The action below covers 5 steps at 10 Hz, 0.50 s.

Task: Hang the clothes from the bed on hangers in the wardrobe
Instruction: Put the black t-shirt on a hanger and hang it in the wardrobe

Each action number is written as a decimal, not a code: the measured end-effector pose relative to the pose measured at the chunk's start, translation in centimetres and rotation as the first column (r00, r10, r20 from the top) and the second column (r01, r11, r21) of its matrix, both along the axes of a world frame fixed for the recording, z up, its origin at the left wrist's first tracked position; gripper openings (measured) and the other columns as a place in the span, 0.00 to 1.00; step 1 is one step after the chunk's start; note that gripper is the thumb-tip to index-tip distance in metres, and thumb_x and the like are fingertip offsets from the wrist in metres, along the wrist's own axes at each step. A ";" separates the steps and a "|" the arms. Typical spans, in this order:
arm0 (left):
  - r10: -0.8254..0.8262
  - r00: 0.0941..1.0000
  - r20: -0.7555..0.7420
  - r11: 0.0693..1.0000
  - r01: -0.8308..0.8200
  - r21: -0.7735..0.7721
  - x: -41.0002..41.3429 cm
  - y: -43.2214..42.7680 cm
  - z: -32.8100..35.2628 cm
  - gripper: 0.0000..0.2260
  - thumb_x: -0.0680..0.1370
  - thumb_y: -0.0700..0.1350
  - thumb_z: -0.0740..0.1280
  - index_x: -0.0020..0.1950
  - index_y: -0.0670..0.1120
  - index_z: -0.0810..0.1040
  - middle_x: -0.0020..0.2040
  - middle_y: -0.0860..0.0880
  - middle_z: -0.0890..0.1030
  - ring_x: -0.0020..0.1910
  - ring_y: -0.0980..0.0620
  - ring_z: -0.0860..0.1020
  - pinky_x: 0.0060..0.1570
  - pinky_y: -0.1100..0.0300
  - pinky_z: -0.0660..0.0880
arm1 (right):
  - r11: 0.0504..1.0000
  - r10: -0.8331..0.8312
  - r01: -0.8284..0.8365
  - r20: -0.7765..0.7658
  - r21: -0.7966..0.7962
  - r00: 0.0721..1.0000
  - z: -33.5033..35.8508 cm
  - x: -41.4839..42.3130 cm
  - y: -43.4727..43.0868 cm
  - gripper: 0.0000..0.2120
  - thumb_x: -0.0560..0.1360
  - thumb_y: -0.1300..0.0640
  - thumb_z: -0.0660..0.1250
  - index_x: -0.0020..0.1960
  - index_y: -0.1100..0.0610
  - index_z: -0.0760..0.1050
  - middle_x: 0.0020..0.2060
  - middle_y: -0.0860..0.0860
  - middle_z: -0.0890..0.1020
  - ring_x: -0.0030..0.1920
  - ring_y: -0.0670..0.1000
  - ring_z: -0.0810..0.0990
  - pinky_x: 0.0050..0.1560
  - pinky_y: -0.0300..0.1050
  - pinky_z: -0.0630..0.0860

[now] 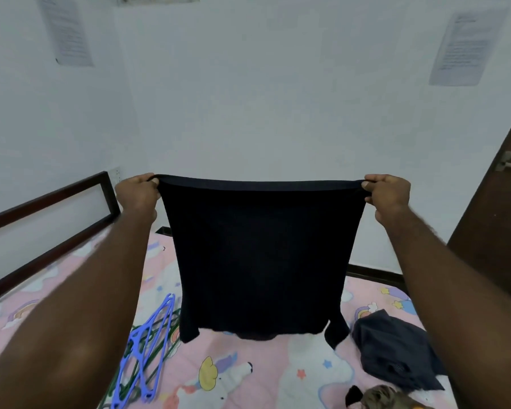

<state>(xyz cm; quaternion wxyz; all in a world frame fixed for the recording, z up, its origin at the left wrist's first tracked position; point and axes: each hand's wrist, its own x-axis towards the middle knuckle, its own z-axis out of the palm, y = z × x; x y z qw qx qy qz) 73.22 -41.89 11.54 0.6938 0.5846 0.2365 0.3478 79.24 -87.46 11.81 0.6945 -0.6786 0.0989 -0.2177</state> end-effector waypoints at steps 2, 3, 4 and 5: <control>-0.038 0.999 0.014 0.999 0.038 -0.021 0.1 0.0 1.7 0.09 0.77 0.32 0.66 0.56 0.37 0.80 0.44 0.44 0.81 0.43 0.50 0.80 0.43 0.60 0.80 | 0.992 0.001 -0.003 0.019 0.125 1.000 1.5 0.2 -0.7 0.08 0.72 0.73 0.69 0.41 0.62 0.79 0.41 0.57 0.81 0.40 0.55 0.82 0.39 0.43 0.82; -0.017 0.996 -0.085 0.997 0.023 0.069 0.5 1.2 0.1 0.09 0.76 0.34 0.69 0.55 0.38 0.82 0.48 0.42 0.83 0.46 0.47 0.80 0.50 0.53 0.80 | 0.992 0.042 -0.043 0.014 0.119 0.999 1.4 0.3 -0.8 0.08 0.72 0.73 0.69 0.41 0.62 0.79 0.41 0.57 0.81 0.40 0.54 0.82 0.40 0.44 0.82; -0.033 0.985 -0.169 0.985 0.061 0.163 0.7 1.5 -0.5 0.11 0.76 0.33 0.68 0.58 0.38 0.81 0.57 0.40 0.81 0.53 0.44 0.80 0.58 0.50 0.78 | 0.987 0.114 -0.110 -0.032 0.120 0.993 1.1 1.2 -0.2 0.08 0.73 0.74 0.67 0.41 0.64 0.78 0.41 0.57 0.79 0.42 0.54 0.81 0.41 0.46 0.83; -0.120 0.958 -0.259 0.968 0.171 0.184 2.2 1.8 0.4 0.14 0.76 0.31 0.64 0.61 0.37 0.79 0.61 0.37 0.79 0.59 0.39 0.79 0.56 0.49 0.77 | 0.972 0.212 -0.206 -0.046 0.110 0.976 1.4 3.1 1.4 0.10 0.74 0.78 0.62 0.48 0.67 0.76 0.42 0.56 0.77 0.50 0.56 0.77 0.58 0.57 0.78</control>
